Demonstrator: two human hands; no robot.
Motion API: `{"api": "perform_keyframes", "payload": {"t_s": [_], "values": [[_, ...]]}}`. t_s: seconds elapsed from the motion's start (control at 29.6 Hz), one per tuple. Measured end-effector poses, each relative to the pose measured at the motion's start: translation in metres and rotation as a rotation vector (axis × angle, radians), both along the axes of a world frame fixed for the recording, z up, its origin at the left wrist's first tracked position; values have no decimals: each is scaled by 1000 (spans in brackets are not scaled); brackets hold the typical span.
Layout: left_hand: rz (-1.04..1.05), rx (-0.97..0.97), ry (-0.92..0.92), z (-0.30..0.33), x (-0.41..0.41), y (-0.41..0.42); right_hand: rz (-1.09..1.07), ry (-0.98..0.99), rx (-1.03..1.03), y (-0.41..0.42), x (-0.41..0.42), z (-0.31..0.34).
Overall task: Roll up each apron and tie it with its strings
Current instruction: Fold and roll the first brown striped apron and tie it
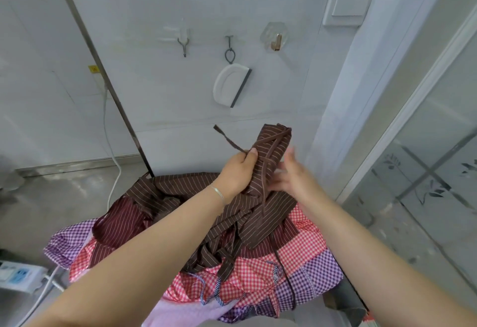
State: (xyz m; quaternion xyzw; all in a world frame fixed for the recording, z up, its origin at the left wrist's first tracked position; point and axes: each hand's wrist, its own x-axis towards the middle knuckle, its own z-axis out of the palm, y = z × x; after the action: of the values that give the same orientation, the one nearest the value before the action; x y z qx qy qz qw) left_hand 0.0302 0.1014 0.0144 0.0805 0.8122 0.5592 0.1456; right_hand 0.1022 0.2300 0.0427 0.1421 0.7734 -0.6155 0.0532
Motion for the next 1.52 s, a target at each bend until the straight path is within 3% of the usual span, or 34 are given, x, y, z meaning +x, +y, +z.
{"api": "perform_keyframes", "payload": {"t_s": [0.07,0.17,0.27,0.34,0.47,0.57,0.64,0.71,0.84,0.95,1.05,1.15,1.25,1.32,1.39,1.45,1.52], "values": [[41,-32,-12,-3,-3,2,247,-149,104,-11,9,-11],[36,-102,-37,-5,-6,2,205,-12,468,5,6,-7],[-42,-201,-123,-13,-11,-3,176,78,445,29,2,8],[-19,-160,-180,-14,-14,-5,185,52,276,33,6,6],[23,108,-179,-3,-14,-11,139,-134,-183,40,14,-22],[-314,-5,7,16,3,-17,193,-249,-455,49,20,-25],[-563,-159,143,27,18,-17,67,-298,-504,53,18,-17],[-688,-252,282,35,27,-15,-169,-300,-401,61,12,-7],[-831,-545,499,39,40,-9,526,-330,153,67,-3,28],[-747,-563,466,27,39,-8,670,-159,650,52,-5,41],[-582,-470,407,16,33,-12,519,21,801,34,3,33],[-502,-520,395,9,27,-11,388,195,953,25,11,13],[-441,-532,409,3,25,-6,308,278,936,21,15,-9],[-303,-588,573,-1,26,-3,219,284,825,18,15,-20],[-154,-507,703,-3,31,1,139,265,719,18,13,-24],[-45,-298,583,-2,37,6,91,257,695,17,11,-26],[42,-52,278,1,39,10,68,242,711,17,10,-29]]}}
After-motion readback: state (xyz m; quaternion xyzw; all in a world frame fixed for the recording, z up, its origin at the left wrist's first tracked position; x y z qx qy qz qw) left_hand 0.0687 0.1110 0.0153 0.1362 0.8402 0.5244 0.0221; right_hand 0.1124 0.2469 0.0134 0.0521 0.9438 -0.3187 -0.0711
